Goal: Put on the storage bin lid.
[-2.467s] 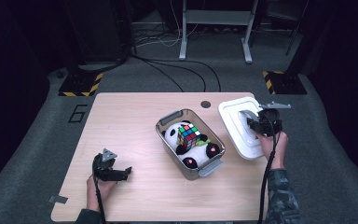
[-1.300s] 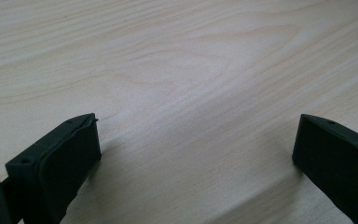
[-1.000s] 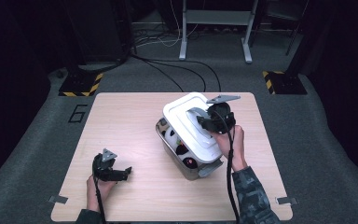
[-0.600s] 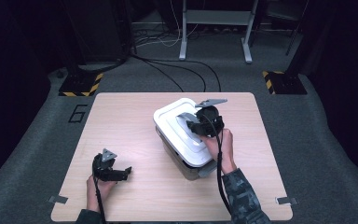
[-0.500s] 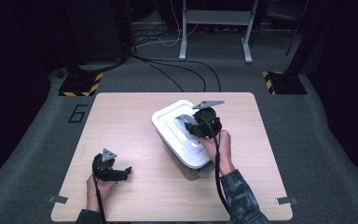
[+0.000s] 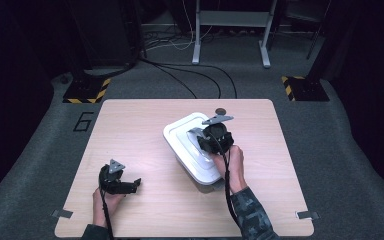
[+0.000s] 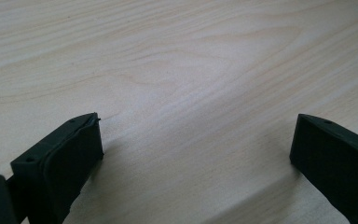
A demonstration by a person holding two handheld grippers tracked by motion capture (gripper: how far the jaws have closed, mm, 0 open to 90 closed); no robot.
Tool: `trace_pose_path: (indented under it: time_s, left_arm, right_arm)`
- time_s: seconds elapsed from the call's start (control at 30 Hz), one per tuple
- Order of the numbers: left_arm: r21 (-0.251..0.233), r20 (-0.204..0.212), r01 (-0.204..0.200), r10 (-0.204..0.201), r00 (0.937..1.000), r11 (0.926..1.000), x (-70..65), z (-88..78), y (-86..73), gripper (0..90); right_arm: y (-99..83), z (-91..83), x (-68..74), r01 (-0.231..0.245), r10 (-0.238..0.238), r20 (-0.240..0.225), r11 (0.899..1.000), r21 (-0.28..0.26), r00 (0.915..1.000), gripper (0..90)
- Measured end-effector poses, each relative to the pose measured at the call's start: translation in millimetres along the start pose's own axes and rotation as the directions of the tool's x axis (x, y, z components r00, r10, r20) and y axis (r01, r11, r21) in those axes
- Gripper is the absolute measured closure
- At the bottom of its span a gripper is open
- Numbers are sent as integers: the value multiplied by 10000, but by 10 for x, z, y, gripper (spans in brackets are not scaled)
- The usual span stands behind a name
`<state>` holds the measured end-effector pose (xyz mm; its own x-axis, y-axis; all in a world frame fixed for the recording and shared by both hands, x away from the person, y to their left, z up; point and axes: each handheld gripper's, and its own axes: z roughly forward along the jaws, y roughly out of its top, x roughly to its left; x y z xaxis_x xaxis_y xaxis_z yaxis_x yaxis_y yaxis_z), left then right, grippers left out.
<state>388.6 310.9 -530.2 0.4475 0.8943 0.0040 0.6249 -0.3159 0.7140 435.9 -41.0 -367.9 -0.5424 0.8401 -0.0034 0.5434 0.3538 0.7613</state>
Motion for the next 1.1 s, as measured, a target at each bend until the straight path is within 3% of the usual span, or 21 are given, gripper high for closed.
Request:
trace_pose_path:
  time_s: [0.43,0.63,0.73,0.8,0.9,1.1]
  left_arm:
    - [-60,-22,68,-68,10000,10000,-6,4,-1,21]
    - [70,11,-14,14,10000,10000,0,-5,3,21]
    - [73,12,-19,19,10000,10000,0,-6,3,21]
    - [73,18,-20,20,10000,10000,1,-6,3,21]
    - [69,21,-18,17,10000,10000,1,-5,3,21]
    - [7,5,6,-6,10000,10000,-1,-1,1,21]
  right_arm:
    - [-42,85,-5,-205,205,-68,9998,32,9998,675]
    - [49,-11,-12,186,-180,-210,9993,320,9996,665]
    - [44,-33,-40,18,-8,-483,9998,196,9988,594]
    - [56,-49,-52,-47,56,-421,9997,220,9991,503]
    - [74,-57,-60,56,-45,-335,9995,325,9994,494]
    - [109,-68,-63,223,-218,-103,9979,615,9997,393]
